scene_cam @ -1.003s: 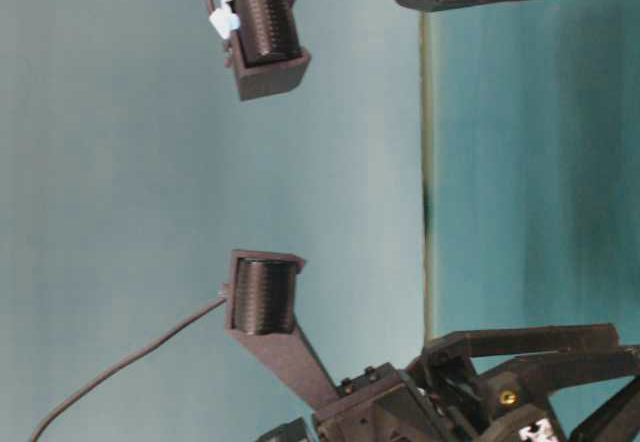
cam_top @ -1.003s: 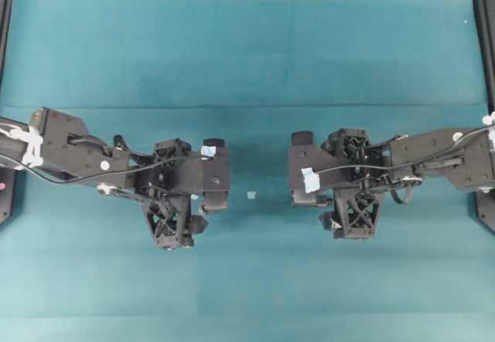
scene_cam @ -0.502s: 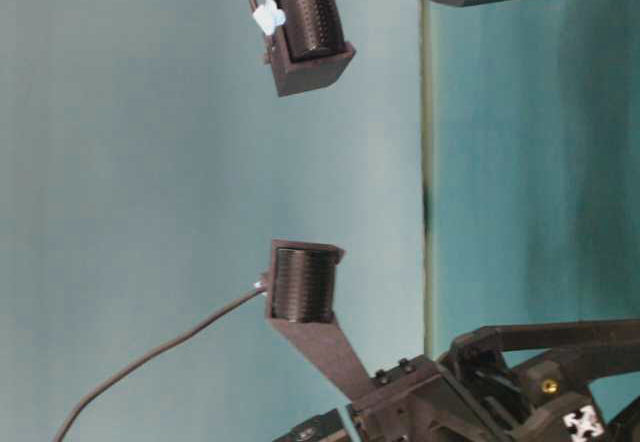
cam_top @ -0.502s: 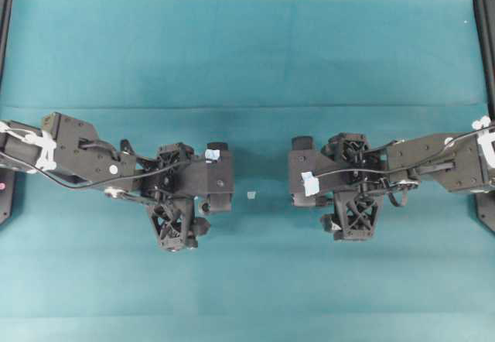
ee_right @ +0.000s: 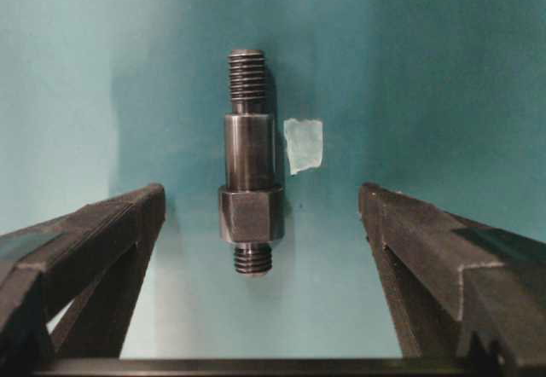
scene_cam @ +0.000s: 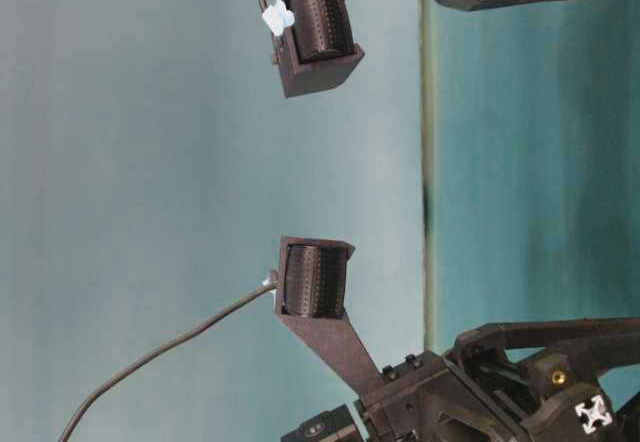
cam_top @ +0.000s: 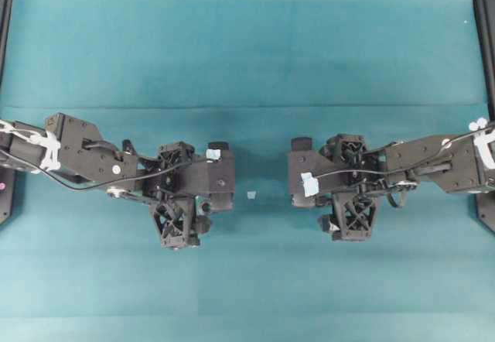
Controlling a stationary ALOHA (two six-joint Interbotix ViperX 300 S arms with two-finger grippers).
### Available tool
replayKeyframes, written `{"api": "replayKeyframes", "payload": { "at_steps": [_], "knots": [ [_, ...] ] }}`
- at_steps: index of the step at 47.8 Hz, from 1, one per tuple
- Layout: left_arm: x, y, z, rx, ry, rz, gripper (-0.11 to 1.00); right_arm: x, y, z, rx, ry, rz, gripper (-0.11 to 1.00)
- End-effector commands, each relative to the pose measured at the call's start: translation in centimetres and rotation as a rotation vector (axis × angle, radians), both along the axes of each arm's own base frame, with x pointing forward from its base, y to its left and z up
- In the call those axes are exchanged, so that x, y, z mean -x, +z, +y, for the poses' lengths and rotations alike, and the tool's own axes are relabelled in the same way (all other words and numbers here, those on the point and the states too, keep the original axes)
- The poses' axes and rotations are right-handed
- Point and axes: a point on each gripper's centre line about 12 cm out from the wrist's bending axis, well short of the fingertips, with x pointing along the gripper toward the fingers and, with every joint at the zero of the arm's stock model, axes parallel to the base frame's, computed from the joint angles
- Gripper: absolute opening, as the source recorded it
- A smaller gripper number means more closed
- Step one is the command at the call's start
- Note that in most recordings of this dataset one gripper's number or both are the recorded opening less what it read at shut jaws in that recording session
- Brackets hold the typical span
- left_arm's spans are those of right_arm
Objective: Insert the washer onto the shaft with both hands.
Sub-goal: 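Close left gripper on the washer and right gripper on the hex collar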
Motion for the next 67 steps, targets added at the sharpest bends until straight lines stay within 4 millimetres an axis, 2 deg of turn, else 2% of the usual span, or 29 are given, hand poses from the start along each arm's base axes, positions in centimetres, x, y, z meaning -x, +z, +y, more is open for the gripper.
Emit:
{"api": "replayKeyframes", "payload": {
  "at_steps": [1, 20, 58, 61, 67],
  "knots": [
    [-0.34, 0.12, -0.21, 0.004, -0.001, -0.012, 0.87, -0.23, 0.24, 0.01, -0.002, -0.003, -0.014, 0.92],
    [-0.34, 0.12, -0.20, 0.003, -0.002, -0.012, 0.87, -0.06, -0.02, 0.01, -0.002, -0.003, -0.005, 0.86],
    [-0.23, 0.05, -0.19, 0.003, -0.001, -0.001, 0.85, 0.05, -0.34, 0.00, -0.001, -0.003, 0.005, 0.84],
    [-0.20, 0.04, -0.20, 0.004, 0.000, 0.002, 0.82, 0.01, -0.40, 0.01, -0.001, -0.003, 0.006, 0.81],
    [-0.21, 0.09, -0.20, 0.003, -0.001, 0.000, 0.71, -0.09, -0.37, 0.01, -0.001, -0.003, 0.005, 0.56]
  ]
}}
